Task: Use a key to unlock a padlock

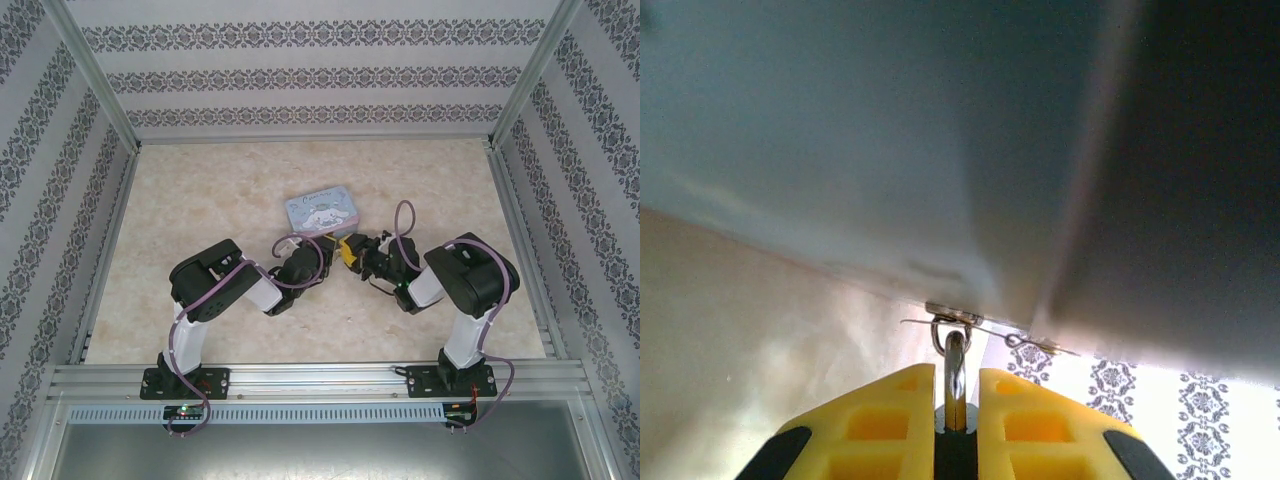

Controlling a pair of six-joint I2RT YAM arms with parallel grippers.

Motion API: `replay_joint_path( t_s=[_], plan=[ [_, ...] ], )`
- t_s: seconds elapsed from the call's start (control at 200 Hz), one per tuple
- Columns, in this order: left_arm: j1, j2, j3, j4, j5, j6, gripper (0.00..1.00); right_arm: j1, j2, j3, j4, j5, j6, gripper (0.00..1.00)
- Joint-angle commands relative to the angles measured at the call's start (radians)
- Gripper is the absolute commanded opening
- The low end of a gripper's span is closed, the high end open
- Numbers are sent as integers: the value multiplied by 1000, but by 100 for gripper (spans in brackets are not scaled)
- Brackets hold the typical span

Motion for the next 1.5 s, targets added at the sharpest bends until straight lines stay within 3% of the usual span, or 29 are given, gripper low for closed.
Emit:
replay_joint_path(
  t_s=[0.0, 0.285, 0.445, 0.555, 0.61, 0.714, 0.834, 1.209, 1.494],
  plan=[
    [-14, 7, -2, 28, 28, 10, 0, -29, -53, -45, 46, -16, -55, 39],
    [-11, 6, 5, 15, 34, 14, 0, -72, -167, -114, -101, -103, -175, 44],
    [-11, -4, 1, 2, 35, 18, 0, -79, -242, -121, -281, -136, -322, 44],
    [-10, -11, -1, -4, 37, 24, 0, -80, -344, -93, -533, -128, -507, 44],
    [-10, -14, -2, -9, 38, 25, 0, -70, -423, -50, -757, -92, -642, 44],
    [-9, -14, 1, -17, 45, 28, 0, -20, -582, 63, -1142, 83, -919, 44],
    [-9, -9, 7, -23, 51, 30, 0, 26, -662, 131, -1328, 245, -1111, 44],
    [-8, -11, 11, -37, 63, 32, 0, 313, -619, 178, -1314, 614, -1507, 40],
    [-8, -11, 24, -55, 77, 37, 0, 334, -544, 155, -1184, 632, -1559, 39]
  ],
)
